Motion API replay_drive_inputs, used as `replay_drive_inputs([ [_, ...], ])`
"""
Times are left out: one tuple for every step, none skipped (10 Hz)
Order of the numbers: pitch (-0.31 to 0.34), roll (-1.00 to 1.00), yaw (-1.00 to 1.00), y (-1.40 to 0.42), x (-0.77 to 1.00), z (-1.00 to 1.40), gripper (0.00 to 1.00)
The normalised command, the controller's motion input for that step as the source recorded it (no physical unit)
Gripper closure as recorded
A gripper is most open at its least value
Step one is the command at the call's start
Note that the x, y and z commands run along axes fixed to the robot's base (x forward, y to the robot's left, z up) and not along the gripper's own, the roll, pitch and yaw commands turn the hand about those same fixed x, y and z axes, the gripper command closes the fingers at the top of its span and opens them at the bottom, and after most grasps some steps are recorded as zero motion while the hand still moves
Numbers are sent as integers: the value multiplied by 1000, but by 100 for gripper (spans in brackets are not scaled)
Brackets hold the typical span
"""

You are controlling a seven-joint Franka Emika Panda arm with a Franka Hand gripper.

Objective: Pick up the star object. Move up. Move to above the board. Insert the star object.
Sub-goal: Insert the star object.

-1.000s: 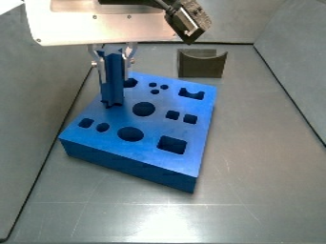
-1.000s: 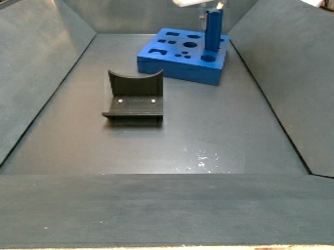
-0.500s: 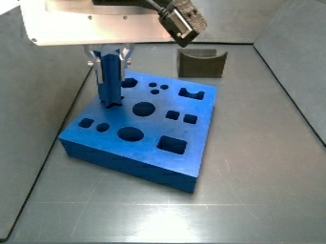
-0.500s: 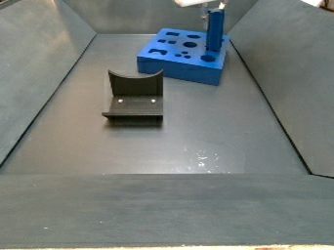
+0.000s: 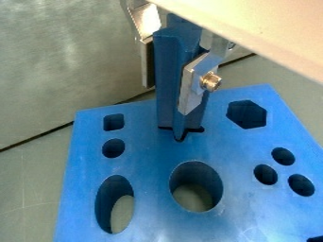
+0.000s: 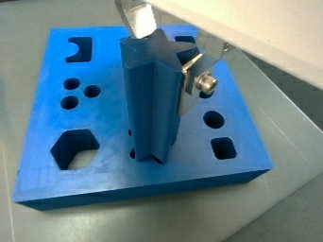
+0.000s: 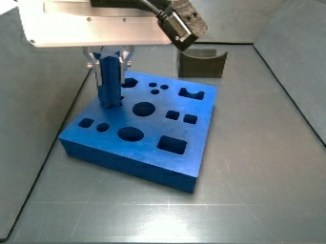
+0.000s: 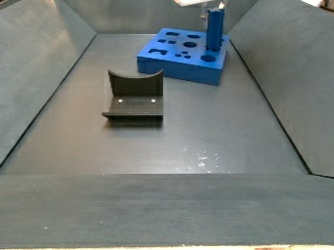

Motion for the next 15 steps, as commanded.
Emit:
replay_drive_inputs([
  [0,0,-234,-83,0,-14,100],
  [0,-51,-446,-20,0,-66,100],
  [0,0,-303,0,20,0,100],
  [0,0,0,20,-11,-86,100],
  [-166,-466,29,177,-126,-691,100],
  [-191,-509,0,169,-151,-654,100],
  [-91,-277,-71,100,-91,-314,100],
  [0,0,0,0,0,-26,100],
  [-229,-11,0,0,-103,-869,100],
  [-200,0,0,0,-31,-1000,100],
  [-100,0,-17,0,0,-723,100],
  [0,11,0,0,0,0,100],
  [0,226,397,203,123,-349,100],
  [0,0,9,14,106,-89,100],
  [0,0,0,-17,0,-14,100],
])
